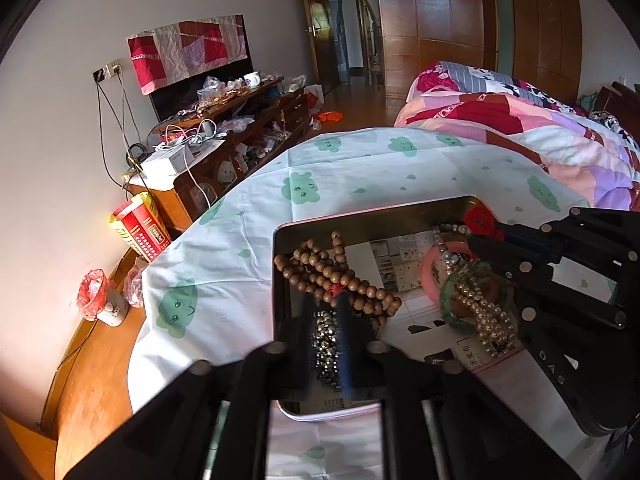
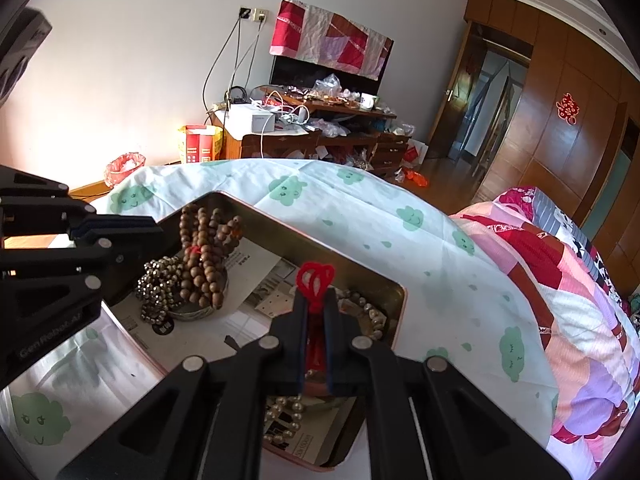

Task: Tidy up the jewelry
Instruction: 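Carry the ring in the left tool while the right tool carries the tassel over the tin, then open the right tool to drop the tassel while the left tool drops the ring into the tin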

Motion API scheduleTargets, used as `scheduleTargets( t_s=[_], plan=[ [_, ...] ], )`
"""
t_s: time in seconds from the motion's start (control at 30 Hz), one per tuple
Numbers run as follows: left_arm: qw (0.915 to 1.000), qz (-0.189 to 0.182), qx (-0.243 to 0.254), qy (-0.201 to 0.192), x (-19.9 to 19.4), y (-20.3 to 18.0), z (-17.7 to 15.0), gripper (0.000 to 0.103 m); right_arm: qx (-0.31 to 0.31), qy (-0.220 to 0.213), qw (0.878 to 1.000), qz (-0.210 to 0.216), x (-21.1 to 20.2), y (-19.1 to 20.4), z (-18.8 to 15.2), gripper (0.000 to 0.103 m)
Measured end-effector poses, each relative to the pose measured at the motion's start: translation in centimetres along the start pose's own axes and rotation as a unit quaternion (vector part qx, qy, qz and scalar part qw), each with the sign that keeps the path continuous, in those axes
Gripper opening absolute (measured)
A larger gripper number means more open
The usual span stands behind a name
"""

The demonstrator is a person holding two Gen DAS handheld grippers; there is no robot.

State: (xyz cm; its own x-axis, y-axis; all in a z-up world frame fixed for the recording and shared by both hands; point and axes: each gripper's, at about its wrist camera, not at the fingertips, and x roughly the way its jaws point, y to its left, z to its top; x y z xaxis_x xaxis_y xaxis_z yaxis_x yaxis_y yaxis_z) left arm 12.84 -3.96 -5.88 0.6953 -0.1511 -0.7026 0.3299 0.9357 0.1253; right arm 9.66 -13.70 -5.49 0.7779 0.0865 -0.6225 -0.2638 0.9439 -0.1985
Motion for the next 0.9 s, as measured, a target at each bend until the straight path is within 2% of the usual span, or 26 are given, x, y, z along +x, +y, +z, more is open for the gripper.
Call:
scheduleTargets(
  t_s=[0.07, 0.1, 0.17, 0.27, 0.33, 0.37, 0.4, 0.47, 0.6, 0.77, 0.9],
  plan=[
    [0.9998, 0.018, -0.001, -0.013, -0.4, 0.0, -0.1, 0.075, 0.000, 0.001, 1.000, -0.001, 0.1, 0.1, 0.0, 0.008],
    [0.9993, 0.027, -0.001, -0.024, -0.7, 0.0, -0.1, 0.081, 0.001, 0.002, 1.000, -0.001, 0.1, 0.0, 0.0, 0.008],
    [0.9991, 0.028, 0.003, -0.033, -1.0, 0.0, 0.0, 0.083, 0.003, 0.006, 1.000, 0.005, 0.3, 0.0, 0.0, 0.009],
    [0.9992, 0.029, 0.000, -0.026, -0.9, 0.2, -0.1, 0.083, 0.000, 0.011, 1.000, 0.005, 0.5, 0.2, -0.3, 0.022],
    [0.9992, 0.032, -0.003, -0.023, -0.8, 0.4, -0.2, 0.083, 0.001, 0.013, 1.000, 0.008, 0.5, 0.2, -0.5, 0.022],
    [0.9992, 0.034, -0.005, -0.021, -0.8, 0.5, -0.3, 0.083, 0.001, 0.014, 1.000, 0.007, 0.5, 0.2, -0.7, 0.028],
    [0.9991, 0.036, -0.007, -0.019, -0.8, 0.5, -0.4, 0.083, 0.000, 0.015, 1.000, 0.004, 0.5, 0.2, -0.8, 0.044],
    [0.9990, 0.037, -0.013, -0.020, -1.0, 0.8, -0.6, 0.083, 0.002, 0.008, 1.000, -0.002, 0.2, 0.1, -1.0, 0.058],
    [0.9987, 0.036, -0.025, -0.026, -2.1, 1.1, -1.1, 0.083, 0.014, 0.005, 1.000, -0.009, -0.7, -0.3, -1.2, 0.058],
    [0.9984, 0.036, -0.028, -0.033, -3.7, 0.9, -2.0, 0.083, 0.038, -0.007, 0.999, -0.012, -2.4, -0.7, -1.9, 0.070],
    [0.9981, 0.038, -0.029, -0.039, -4.9, 0.6, -2.5, 0.083, 0.049, -0.014, 0.999, -0.014, -3.6, -0.7, -2.3, 0.072]
  ],
)
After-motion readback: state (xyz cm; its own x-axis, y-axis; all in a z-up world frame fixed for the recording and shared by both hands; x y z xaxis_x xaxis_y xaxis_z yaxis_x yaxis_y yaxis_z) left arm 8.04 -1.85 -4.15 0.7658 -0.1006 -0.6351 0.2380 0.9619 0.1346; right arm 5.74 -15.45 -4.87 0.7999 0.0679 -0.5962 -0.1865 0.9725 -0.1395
